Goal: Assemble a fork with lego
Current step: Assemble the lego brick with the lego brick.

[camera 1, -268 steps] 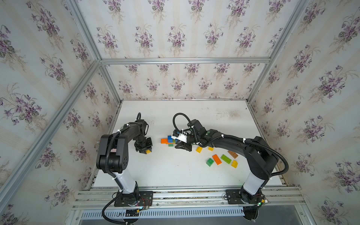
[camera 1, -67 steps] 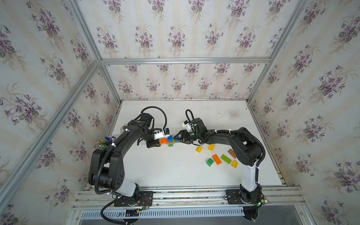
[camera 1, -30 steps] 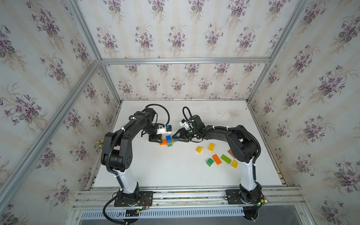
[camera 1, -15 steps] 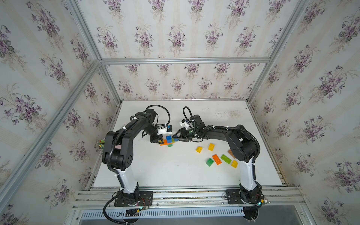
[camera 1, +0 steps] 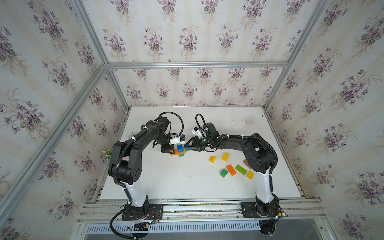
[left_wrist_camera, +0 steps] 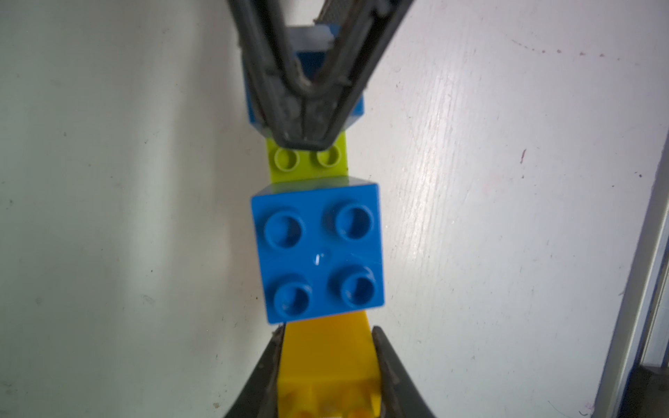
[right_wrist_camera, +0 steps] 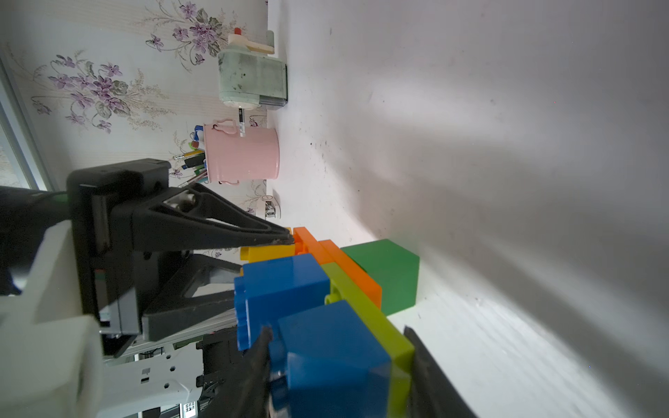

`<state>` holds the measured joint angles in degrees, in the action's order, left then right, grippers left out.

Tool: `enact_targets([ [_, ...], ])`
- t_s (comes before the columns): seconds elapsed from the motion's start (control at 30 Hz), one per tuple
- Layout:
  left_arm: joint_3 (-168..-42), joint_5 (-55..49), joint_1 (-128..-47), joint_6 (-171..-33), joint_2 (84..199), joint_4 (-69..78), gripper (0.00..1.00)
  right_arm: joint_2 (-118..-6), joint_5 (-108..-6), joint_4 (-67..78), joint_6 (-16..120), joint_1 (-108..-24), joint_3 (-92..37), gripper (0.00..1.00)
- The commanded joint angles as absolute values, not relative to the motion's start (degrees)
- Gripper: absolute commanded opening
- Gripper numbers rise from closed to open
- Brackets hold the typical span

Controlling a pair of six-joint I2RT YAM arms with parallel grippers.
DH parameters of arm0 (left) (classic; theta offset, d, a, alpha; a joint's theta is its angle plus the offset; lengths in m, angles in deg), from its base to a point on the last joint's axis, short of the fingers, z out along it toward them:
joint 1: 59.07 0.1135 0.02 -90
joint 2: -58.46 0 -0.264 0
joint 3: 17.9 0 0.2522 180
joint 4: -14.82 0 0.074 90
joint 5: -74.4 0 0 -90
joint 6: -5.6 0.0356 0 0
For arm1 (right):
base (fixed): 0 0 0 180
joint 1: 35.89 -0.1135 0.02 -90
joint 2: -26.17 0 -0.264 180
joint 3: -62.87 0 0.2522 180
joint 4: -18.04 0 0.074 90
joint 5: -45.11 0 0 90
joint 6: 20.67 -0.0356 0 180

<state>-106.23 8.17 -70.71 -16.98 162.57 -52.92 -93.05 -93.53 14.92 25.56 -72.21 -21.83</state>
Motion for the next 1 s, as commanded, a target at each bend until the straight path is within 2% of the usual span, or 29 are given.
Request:
enact_targets([
  [0.0, -105.3, 2.2, -71.3, -20.1, 165.2, -51.4, 0.1, -93.3, -90.4, 11.9, 25.2, -72.4, -21.3, 0.47],
  [0.3, -105.7, -0.1, -71.3, -20.3, 163.9, -51.8, 0.1, -93.5, -90.2, 12.4, 25.0, -72.4, -20.6, 0.46],
  [0.97, -112.5, -8.9, -75.6, -19.2, 169.7, -56.3, 0.14, -93.8, -89.1, 10.8, 26.4, -72.4, -20.9, 0.46],
])
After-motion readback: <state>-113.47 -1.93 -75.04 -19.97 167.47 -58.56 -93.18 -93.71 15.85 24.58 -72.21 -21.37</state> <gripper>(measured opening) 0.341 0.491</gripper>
